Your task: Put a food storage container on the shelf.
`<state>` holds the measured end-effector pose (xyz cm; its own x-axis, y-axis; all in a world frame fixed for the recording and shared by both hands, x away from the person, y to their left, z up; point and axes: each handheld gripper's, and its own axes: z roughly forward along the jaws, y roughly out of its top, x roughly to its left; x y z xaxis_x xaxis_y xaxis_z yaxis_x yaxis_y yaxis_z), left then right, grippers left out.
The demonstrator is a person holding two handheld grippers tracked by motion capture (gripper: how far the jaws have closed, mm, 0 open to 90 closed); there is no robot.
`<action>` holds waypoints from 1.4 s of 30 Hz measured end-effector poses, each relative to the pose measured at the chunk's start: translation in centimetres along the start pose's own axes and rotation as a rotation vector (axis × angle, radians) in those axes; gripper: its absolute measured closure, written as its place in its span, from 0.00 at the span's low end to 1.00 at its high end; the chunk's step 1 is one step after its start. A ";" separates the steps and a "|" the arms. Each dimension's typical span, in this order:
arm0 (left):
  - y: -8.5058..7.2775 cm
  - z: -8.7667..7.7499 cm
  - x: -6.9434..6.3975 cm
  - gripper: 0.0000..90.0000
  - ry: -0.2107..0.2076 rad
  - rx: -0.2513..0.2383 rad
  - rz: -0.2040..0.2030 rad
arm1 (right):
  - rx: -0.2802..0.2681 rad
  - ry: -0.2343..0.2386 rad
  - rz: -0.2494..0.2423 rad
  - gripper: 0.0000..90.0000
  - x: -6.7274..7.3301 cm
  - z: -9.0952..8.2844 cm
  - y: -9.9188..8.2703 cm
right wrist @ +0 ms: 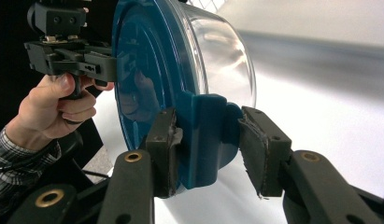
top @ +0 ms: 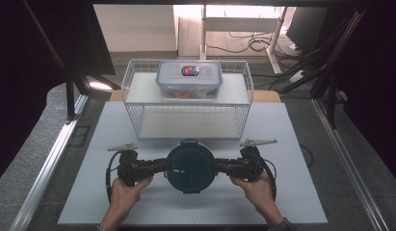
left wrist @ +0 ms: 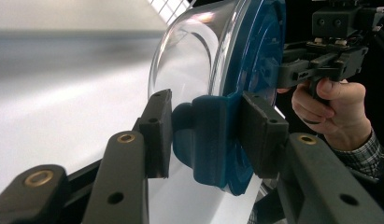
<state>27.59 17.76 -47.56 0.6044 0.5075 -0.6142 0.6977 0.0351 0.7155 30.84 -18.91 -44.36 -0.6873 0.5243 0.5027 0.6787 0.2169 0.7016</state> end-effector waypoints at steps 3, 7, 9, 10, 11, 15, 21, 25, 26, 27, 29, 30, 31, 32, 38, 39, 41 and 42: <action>1.2 -0.2 -0.6 0.64 0.001 -0.009 0.024 | -0.023 -0.004 -0.018 0.64 0.2 -0.5 0.9; 2.7 -0.5 -1.4 0.64 0.006 -0.025 0.053 | -0.050 -0.004 -0.041 0.64 0.7 -1.2 2.2; 3.5 -0.7 -1.8 0.64 0.008 -0.032 0.066 | -0.060 -0.003 -0.051 0.64 0.9 -1.6 2.8; 3.8 -0.8 -1.9 0.64 0.009 -0.034 0.073 | -0.066 -0.003 -0.056 0.64 1.0 -1.7 3.2; 4.2 -0.9 -2.0 0.64 0.010 -0.036 0.078 | -0.070 -0.003 -0.058 0.64 1.1 -1.9 3.5; 5.6 -1.2 -2.4 0.64 0.015 -0.043 0.092 | -0.087 0.000 -0.070 0.64 1.3 -2.2 4.7; 7.4 -1.6 -2.8 0.64 0.017 -0.051 0.099 | -0.105 0.004 -0.072 0.64 1.5 -2.6 6.4; 8.7 -1.8 -3.0 0.64 0.011 -0.059 0.101 | -0.121 -0.001 -0.083 0.64 1.8 -3.0 7.8; 9.0 -1.8 -3.1 0.64 0.010 -0.063 0.102 | -0.126 -0.003 -0.085 0.64 1.9 -3.1 8.2; 9.3 -1.9 -3.2 0.64 0.010 -0.066 0.104 | -0.129 -0.004 -0.087 0.64 1.9 -3.2 8.6; 10.0 -2.1 -3.4 0.64 0.010 -0.074 0.107 | -0.133 -0.005 -0.093 0.64 2.1 -3.5 9.4; 10.4 -2.1 -3.5 0.64 0.010 -0.078 0.111 | -0.136 -0.006 -0.096 0.64 2.2 -3.6 9.8; 10.8 -2.2 -3.6 0.64 0.011 -0.081 0.113 | -0.138 -0.006 -0.098 0.64 2.3 -3.7 10.2; 11.2 -2.3 -3.6 0.64 0.012 -0.083 0.115 | -0.140 -0.007 -0.100 0.64 2.3 -3.8 10.5; 13.4 -2.5 -4.1 0.64 0.012 -0.096 0.121 | -0.159 -0.008 -0.107 0.64 2.6 -4.4 12.8; 13.8 -2.6 -4.1 0.64 0.012 -0.097 0.124 | -0.163 -0.008 -0.109 0.64 2.6 -4.5 13.1; 14.6 -2.7 -4.3 0.64 0.014 -0.100 0.128 | -0.167 -0.009 -0.109 0.64 2.6 -4.6 13.9; 15.0 -2.7 -4.3 0.64 0.014 -0.100 0.129 | -0.170 -0.009 -0.110 0.64 2.6 -4.7 14.2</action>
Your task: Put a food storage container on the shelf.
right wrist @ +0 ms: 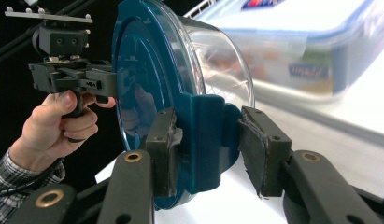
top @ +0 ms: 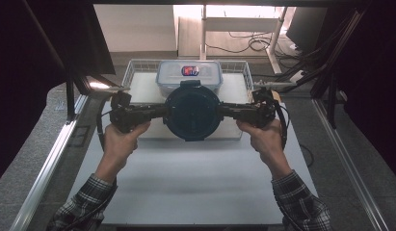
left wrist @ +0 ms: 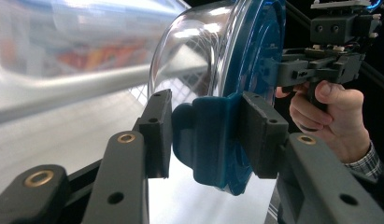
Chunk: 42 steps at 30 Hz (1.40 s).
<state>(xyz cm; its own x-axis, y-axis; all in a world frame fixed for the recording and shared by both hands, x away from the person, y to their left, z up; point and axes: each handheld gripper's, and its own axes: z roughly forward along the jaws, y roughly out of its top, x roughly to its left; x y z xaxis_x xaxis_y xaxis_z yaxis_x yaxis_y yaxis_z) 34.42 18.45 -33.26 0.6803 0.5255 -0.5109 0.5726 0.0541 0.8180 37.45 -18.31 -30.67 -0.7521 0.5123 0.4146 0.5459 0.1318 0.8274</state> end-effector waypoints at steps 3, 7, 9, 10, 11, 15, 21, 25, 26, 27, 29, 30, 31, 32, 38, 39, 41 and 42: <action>1.2 0.0 0.0 0.64 0.001 -0.002 0.001 | -0.006 0.000 -0.002 0.64 -0.1 0.0 1.1; 2.9 0.1 0.2 0.64 0.000 -0.003 0.003 | -0.023 0.003 0.001 0.64 -0.3 0.0 2.6; 3.8 0.1 0.3 0.64 0.001 -0.003 0.005 | -0.027 0.003 0.003 0.64 -0.5 0.0 3.4; 4.3 0.1 0.4 0.64 0.002 -0.002 0.005 | -0.031 0.003 0.004 0.64 -0.5 0.0 3.8; 4.7 0.1 0.4 0.64 0.001 -0.001 0.006 | -0.034 0.003 0.005 0.64 -0.6 0.1 4.1; 6.4 0.0 0.8 0.64 0.002 -0.008 0.004 | -0.039 -0.002 0.014 0.64 -0.7 0.3 5.6; 8.8 -0.2 1.2 0.64 0.012 -0.014 -0.009 | -0.048 0.000 0.021 0.64 -0.9 0.7 8.0; 10.3 -0.3 1.6 0.64 0.014 -0.023 -0.020 | -0.058 -0.002 0.021 0.64 -1.0 1.1 9.4; 10.6 -0.3 1.7 0.64 0.015 -0.024 -0.023 | -0.060 -0.002 0.021 0.64 -1.1 1.2 9.8; 10.9 -0.3 1.9 0.64 0.016 -0.026 -0.024 | -0.062 -0.004 0.021 0.64 -1.1 1.3 10.1; 11.5 -0.2 2.1 0.63 0.016 -0.023 -0.029 | -0.062 -0.006 0.022 0.64 -1.3 1.5 10.7; 11.8 -0.2 2.3 0.63 0.017 -0.022 -0.033 | -0.063 -0.005 0.025 0.64 -1.5 1.6 10.9; 12.0 -0.1 2.5 0.63 0.021 -0.023 -0.033 | -0.065 -0.004 0.031 0.64 -1.6 1.7 11.1; 12.1 0.0 2.7 0.63 0.023 -0.023 -0.040 | -0.063 -0.004 0.040 0.64 -1.8 1.9 11.3; 12.7 0.7 4.0 0.63 0.027 -0.017 -0.081 | -0.053 -0.008 0.077 0.64 -2.9 2.8 11.9; 12.8 0.8 4.2 0.63 0.029 -0.010 -0.086 | -0.051 -0.009 0.085 0.64 -3.1 2.9 11.9; 12.9 1.1 4.5 0.63 0.039 -0.002 -0.090 | -0.041 -0.024 0.096 0.63 -3.4 3.2 12.0; 12.9 1.3 4.6 0.63 0.040 -0.001 -0.095 | -0.038 -0.031 0.096 0.63 -3.6 3.4 12.1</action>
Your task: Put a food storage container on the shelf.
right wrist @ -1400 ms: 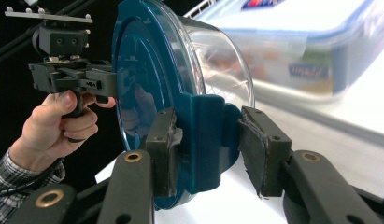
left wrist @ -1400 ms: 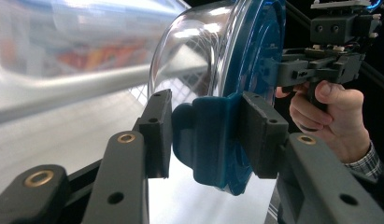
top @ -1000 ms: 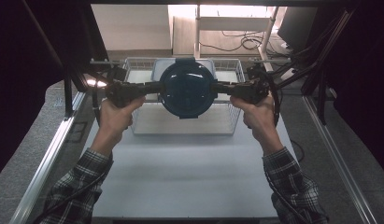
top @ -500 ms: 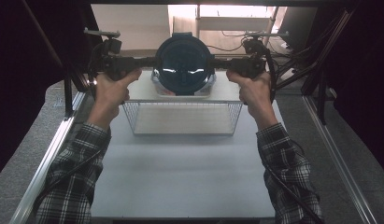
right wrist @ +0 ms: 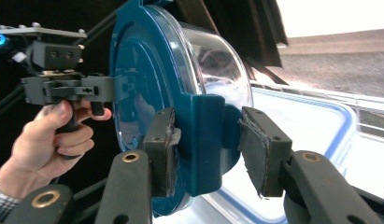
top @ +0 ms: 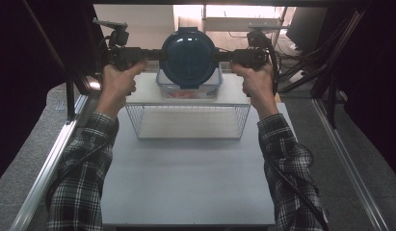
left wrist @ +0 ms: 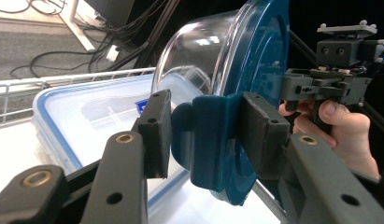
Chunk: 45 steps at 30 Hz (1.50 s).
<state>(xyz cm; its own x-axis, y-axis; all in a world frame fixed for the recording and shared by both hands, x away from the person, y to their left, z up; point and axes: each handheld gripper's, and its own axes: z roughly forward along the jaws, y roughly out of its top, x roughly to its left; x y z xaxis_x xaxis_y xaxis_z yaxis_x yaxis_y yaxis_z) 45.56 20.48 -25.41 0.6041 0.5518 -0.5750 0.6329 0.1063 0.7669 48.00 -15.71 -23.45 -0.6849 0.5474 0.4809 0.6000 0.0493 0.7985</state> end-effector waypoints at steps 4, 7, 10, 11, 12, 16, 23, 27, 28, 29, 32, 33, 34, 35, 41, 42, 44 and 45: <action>0.3 0.3 0.4 0.63 -0.004 -0.014 -0.005 | -0.001 -0.002 0.032 0.62 -0.5 0.3 0.1; 0.5 0.5 0.6 0.63 0.007 -0.033 -0.015 | 0.008 -0.016 0.047 0.60 -0.6 0.6 0.3; 0.6 0.9 0.6 0.62 0.037 -0.041 -0.010 | 0.001 -0.083 0.017 0.65 -0.4 0.8 0.4; 0.6 1.3 0.5 0.59 0.065 -0.027 -0.016 | 0.018 -0.143 -0.018 0.69 -0.2 0.9 0.4; 0.6 1.4 0.7 0.55 0.080 -0.022 -0.022 | 0.036 -0.160 -0.039 0.67 0.0 1.2 0.4; 0.4 1.5 1.6 0.67 0.109 -0.034 -0.001 | 0.009 -0.172 -0.051 0.70 0.3 1.6 0.6; 0.5 1.7 1.0 0.67 0.171 -0.047 0.059 | 0.005 -0.216 -0.079 0.69 0.9 1.8 0.5; 0.0 0.5 -0.4 0.66 0.217 -0.078 0.151 | -0.004 -0.195 -0.114 0.67 1.1 1.6 0.2; -0.2 0.0 -0.7 0.67 0.217 -0.090 0.169 | -0.005 -0.187 -0.126 0.67 1.1 1.4 0.1; -0.4 -0.5 -1.0 0.70 0.218 -0.101 0.185 | -0.013 -0.182 -0.137 0.68 1.2 1.2 0.0; -1.4 -1.8 -1.6 0.87 0.179 -0.115 0.221 | -0.039 -0.182 -0.183 0.78 1.6 0.2 -0.5; -1.9 -2.0 -1.9 0.92 0.170 -0.111 0.232 | -0.039 -0.178 -0.194 0.85 1.8 -0.1 -0.7; -2.3 -2.2 -2.1 0.96 0.157 -0.104 0.247 | -0.026 -0.173 -0.207 0.91 2.1 -0.3 -1.0; -2.8 -2.2 -2.3 0.99 0.152 -0.093 0.259 | -0.013 -0.178 -0.229 0.95 2.3 -0.5 -1.4; -4.9 -0.1 -2.4 1.00 0.173 0.023 0.297 | 0.065 -0.241 -0.295 0.99 2.7 0.0 -3.1; -4.9 0.3 -2.4 1.00 0.201 0.027 0.300 | 0.065 -0.241 -0.287 0.99 2.6 0.2 -3.2; -4.7 0.8 -2.0 1.00 0.223 0.039 0.299 | 0.067 -0.236 -0.276 0.99 2.3 0.6 -3.2; -4.6 1.0 -1.9 1.00 0.233 0.041 0.294 | 0.067 -0.244 -0.277 0.99 2.2 0.8 -3.2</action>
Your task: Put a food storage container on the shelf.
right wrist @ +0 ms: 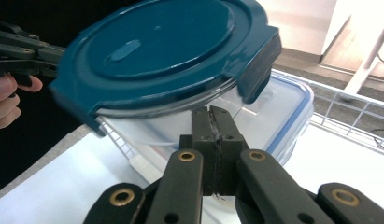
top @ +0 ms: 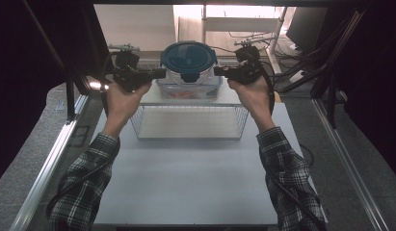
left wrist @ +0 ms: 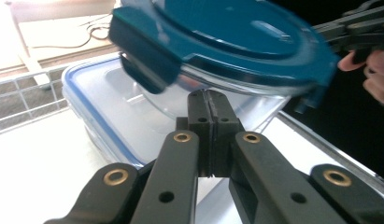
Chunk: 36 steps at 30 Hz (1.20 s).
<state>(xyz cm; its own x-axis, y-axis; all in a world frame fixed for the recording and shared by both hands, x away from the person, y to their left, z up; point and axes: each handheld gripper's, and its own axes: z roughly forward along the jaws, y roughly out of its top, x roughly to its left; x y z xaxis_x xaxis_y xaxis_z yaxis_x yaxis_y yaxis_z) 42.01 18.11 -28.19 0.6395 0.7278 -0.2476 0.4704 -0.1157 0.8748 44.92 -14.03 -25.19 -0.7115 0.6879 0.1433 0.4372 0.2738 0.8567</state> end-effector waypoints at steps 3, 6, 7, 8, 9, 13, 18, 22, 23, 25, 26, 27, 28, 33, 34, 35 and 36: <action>0.1 0.4 0.9 1.00 0.005 -0.008 -0.030 | -0.006 -0.023 0.004 0.98 -0.2 0.4 0.2; 0.2 0.6 1.5 1.00 0.008 -0.028 -0.053 | -0.016 0.009 0.040 0.98 -0.8 0.6 0.3; 0.3 0.7 1.7 1.00 0.004 -0.032 -0.060 | -0.019 0.013 0.044 0.98 -0.8 0.7 0.3; 0.3 0.7 1.8 1.00 0.006 -0.034 -0.065 | -0.019 0.010 0.039 0.98 -0.8 0.7 0.3; 0.4 0.8 1.9 1.00 0.010 -0.031 -0.065 | -0.019 0.009 0.036 0.98 -0.7 0.8 0.3; 0.6 0.9 2.0 1.00 0.008 -0.036 -0.075 | -0.011 -0.003 0.018 0.98 -0.5 1.1 0.3; 0.0 -0.3 1.3 0.91 0.008 -0.053 -0.047 | -0.028 0.030 0.014 0.89 -0.4 0.5 -0.3; -1.1 -1.4 0.7 0.71 0.024 -0.066 -0.003 | -0.059 0.061 -0.007 0.70 -0.2 -0.5 -1.4; -1.4 -1.5 0.5 0.67 0.027 -0.067 0.002 | -0.063 0.076 -0.006 0.65 -0.2 -0.6 -1.8; -2.1 -1.8 0.4 0.56 0.026 -0.068 0.015 | -0.069 0.082 -0.029 0.54 0.1 -0.9 -2.4; -2.4 -1.9 0.3 0.52 0.019 -0.066 0.020 | -0.075 0.076 -0.037 0.49 0.3 -1.0 -2.8; -2.7 -2.0 0.1 0.48 0.022 -0.061 0.028 | -0.081 0.075 -0.042 0.45 0.5 -1.1 -3.1; -3.1 -2.0 -0.1 0.44 0.027 -0.060 0.041 | -0.090 0.076 -0.046 0.41 0.6 -1.2 -3.4; -4.8 -2.2 -1.4 0.33 0.022 -0.038 0.099 | -0.095 0.077 -0.077 0.26 1.3 -1.5 -5.1; -5.2 -2.2 -1.5 0.32 0.018 -0.038 0.101 | -0.094 0.077 -0.083 0.24 1.4 -1.5 -5.4; -5.4 -2.1 -1.6 0.30 0.015 -0.039 0.102 | -0.089 0.085 -0.086 0.23 1.5 -1.5 -5.7; -5.9 -2.0 -1.8 0.29 0.009 -0.034 0.103 | -0.088 0.087 -0.086 0.21 1.6 -1.5 -5.9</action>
<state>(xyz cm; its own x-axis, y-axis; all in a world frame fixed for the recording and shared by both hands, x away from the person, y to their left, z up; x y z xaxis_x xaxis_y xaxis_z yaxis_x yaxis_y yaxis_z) 36.86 18.86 -32.02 0.6776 0.7195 -0.1524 0.3820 -0.1673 0.9089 40.38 -15.56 -29.24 -0.7911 0.6023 0.1069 0.3254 0.2664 0.9072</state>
